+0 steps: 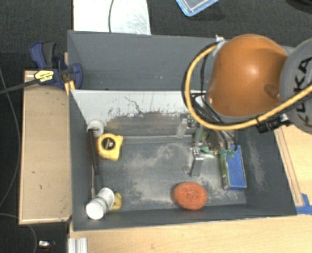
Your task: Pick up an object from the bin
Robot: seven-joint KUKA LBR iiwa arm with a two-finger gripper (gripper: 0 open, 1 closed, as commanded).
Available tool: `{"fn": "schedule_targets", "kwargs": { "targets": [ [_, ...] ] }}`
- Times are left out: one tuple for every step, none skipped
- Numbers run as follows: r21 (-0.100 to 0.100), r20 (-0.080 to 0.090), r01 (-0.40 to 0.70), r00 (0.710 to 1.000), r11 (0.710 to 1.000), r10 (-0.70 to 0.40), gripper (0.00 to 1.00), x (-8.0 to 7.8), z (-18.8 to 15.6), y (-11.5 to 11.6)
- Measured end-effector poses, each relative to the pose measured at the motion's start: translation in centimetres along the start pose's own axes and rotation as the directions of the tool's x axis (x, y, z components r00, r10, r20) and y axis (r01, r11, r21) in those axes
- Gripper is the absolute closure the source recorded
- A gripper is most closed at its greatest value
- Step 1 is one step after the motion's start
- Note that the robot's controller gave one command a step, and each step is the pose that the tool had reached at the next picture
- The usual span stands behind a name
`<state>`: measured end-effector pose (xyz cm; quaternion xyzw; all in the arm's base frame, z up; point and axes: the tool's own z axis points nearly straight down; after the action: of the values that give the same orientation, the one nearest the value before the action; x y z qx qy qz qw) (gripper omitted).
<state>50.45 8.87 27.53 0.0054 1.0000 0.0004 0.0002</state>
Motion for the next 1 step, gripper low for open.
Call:
{"fn": "schedule_targets", "kwargs": {
  "targets": [
    [0.0, -0.001, -0.012, 1.0, 1.0, 0.012, 0.0, 0.54, -3.25, -1.55]
  ]
}}
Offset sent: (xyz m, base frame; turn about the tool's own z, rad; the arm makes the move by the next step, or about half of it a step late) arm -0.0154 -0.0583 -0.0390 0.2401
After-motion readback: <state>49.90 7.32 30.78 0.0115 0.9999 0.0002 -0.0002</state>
